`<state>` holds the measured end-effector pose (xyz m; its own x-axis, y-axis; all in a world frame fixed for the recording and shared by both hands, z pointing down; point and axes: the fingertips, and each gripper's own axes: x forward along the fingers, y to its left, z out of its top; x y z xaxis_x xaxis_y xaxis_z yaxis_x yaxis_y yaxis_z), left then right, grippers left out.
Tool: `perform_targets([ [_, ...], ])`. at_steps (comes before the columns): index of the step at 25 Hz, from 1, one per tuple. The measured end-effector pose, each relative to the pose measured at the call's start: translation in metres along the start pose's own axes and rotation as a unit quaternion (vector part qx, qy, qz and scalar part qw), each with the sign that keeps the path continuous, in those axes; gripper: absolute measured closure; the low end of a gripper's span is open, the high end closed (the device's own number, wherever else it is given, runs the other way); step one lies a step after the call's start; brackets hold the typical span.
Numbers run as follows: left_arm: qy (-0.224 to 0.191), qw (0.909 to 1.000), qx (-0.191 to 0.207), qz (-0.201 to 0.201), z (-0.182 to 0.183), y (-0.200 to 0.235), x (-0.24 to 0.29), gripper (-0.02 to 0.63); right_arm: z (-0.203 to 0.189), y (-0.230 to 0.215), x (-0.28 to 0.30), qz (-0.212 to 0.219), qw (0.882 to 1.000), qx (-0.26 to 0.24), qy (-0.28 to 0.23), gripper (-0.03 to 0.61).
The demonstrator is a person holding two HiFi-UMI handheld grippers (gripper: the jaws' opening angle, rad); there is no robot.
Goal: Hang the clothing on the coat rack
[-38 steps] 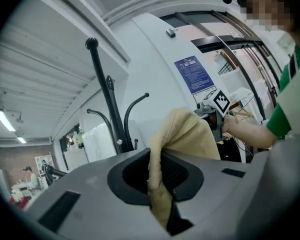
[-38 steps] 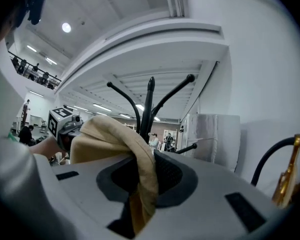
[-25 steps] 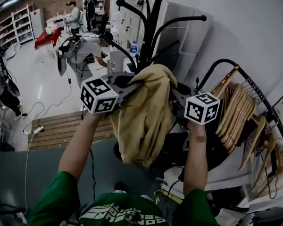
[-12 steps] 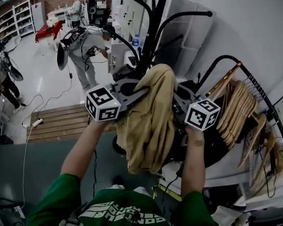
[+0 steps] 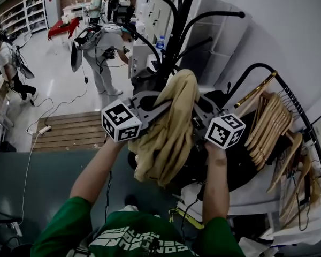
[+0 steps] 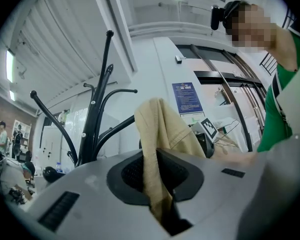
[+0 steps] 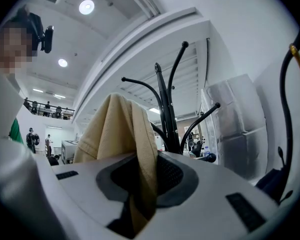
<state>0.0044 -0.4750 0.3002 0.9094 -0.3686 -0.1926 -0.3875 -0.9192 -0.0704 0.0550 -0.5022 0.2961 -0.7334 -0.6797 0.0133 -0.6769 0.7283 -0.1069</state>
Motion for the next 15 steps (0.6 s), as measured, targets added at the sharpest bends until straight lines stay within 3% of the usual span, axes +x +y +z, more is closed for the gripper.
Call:
perform_targets([
  [6, 0.013, 0.9988, 0.025, 0.041, 0.0007, 0.0027, -0.0014, 0.584, 0.0000, -0.0014, -0.0008, -0.004, 1.000, -0.009, 0.000, 0.509],
  [10, 0.030, 0.9950, 0.065, 0.069, 0.0016, 0.0049, -0.0009, 0.583, 0.0015, -0.0038, -0.0032, -0.015, 1.000, -0.024, 0.001, 0.508],
  [15, 0.064, 0.9838, 0.129, 0.107, 0.0007, 0.0080, -0.0099, 0.513, 0.0023, -0.0052, -0.0082, -0.022, 0.999, -0.038, -0.001, 0.463],
])
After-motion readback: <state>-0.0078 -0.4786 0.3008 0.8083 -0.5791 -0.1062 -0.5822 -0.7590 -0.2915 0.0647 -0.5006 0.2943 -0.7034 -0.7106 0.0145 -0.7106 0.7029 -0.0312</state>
